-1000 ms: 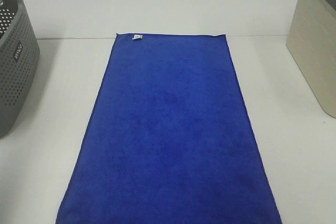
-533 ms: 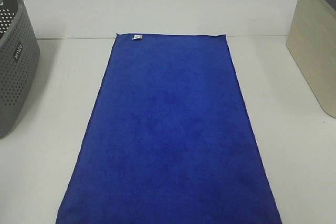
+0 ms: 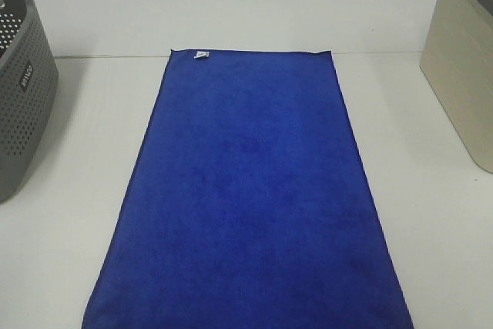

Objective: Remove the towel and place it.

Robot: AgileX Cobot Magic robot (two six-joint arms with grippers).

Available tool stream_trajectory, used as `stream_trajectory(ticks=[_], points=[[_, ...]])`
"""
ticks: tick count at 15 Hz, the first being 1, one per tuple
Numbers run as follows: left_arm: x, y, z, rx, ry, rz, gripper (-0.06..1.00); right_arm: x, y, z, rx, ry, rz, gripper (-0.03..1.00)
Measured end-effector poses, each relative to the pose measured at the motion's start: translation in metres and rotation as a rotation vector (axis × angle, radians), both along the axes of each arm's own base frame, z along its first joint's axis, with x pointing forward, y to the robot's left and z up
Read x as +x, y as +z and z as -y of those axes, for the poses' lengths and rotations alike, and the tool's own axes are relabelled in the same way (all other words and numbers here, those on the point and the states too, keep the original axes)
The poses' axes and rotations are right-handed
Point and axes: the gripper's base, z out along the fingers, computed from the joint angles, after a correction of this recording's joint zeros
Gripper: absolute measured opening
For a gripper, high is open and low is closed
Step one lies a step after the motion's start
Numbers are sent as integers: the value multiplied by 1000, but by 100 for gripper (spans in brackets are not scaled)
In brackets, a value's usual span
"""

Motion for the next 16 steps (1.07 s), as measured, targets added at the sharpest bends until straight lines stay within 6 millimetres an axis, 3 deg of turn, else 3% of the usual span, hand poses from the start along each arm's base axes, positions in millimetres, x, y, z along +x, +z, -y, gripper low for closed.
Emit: stream_trajectory(ticks=[16], points=[[0, 0, 3, -29, -20, 1, 78, 7, -4, -1, 8, 3, 30, 79]])
